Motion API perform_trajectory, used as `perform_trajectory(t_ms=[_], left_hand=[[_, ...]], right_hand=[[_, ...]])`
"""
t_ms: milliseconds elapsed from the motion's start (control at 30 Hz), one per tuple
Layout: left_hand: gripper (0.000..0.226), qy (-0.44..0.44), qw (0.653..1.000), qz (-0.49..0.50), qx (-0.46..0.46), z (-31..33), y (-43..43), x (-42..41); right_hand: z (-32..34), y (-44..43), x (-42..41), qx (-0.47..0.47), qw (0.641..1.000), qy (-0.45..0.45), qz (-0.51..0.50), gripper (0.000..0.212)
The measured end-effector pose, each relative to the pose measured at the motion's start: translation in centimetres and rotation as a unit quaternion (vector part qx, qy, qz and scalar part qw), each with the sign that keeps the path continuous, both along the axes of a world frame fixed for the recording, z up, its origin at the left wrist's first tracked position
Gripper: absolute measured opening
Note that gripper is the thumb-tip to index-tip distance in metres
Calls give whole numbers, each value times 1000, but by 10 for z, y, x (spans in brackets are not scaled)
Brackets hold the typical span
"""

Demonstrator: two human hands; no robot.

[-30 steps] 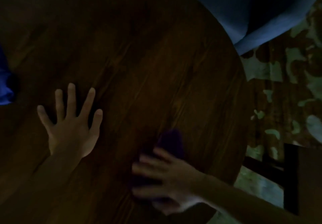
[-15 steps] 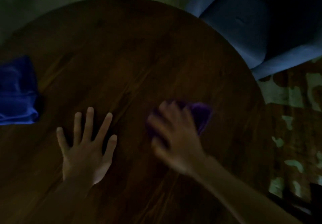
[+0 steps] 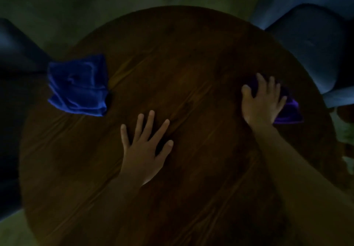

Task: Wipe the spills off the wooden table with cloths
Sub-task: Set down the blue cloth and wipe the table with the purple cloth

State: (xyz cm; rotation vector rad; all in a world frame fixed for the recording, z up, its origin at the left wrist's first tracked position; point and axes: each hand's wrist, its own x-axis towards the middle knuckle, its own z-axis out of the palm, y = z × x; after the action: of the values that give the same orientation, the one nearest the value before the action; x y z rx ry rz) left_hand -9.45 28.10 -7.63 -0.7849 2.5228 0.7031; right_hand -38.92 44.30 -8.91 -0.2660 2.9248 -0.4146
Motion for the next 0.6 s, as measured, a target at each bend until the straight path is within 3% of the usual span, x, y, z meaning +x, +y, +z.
perform_trajectory(t_ms=[67,133,200,267,300,333,367,400,433,533,567,600], left_hand=[[99,18,999,19,28,9,-15,11],[101,25,999,43,5,15,-33,34],[99,40,994,93,-39,16,-52,67],[101,10,989,132,-67,12,-81,105],[104,-23,988,132,-79,9,-96,122],[109,-57,987,120,-90,6,-112,137],[114,-81,986,106,-101,3,-127,149],[116,-93,985,95,-111,-2,-138,159],[116,-94,985,85,-118,-8,-146,166],[93,-60,987,71,-134,-17,-150,172],[82,-51,986,69,-143,-18,-149,173],[75,-41,985,59,-154,-19,-149,174]], right_hand=[[-1,-28,52,-1,988,31,149,64],[-4,-38,126,-17,927,37,372,64],[0,-27,196,-23,793,4,609,62],[2,-7,233,5,622,-19,783,61],[1,-1,230,3,559,-22,829,62],[-2,0,215,-16,533,-33,845,64],[-4,-2,193,-30,547,-39,836,65],[-8,-9,166,-29,594,-24,804,66],[-11,-19,135,-21,668,6,744,66],[-7,-53,60,1,914,33,405,73],[-5,-68,50,5,962,20,273,71],[-5,-83,51,11,985,4,172,68]])
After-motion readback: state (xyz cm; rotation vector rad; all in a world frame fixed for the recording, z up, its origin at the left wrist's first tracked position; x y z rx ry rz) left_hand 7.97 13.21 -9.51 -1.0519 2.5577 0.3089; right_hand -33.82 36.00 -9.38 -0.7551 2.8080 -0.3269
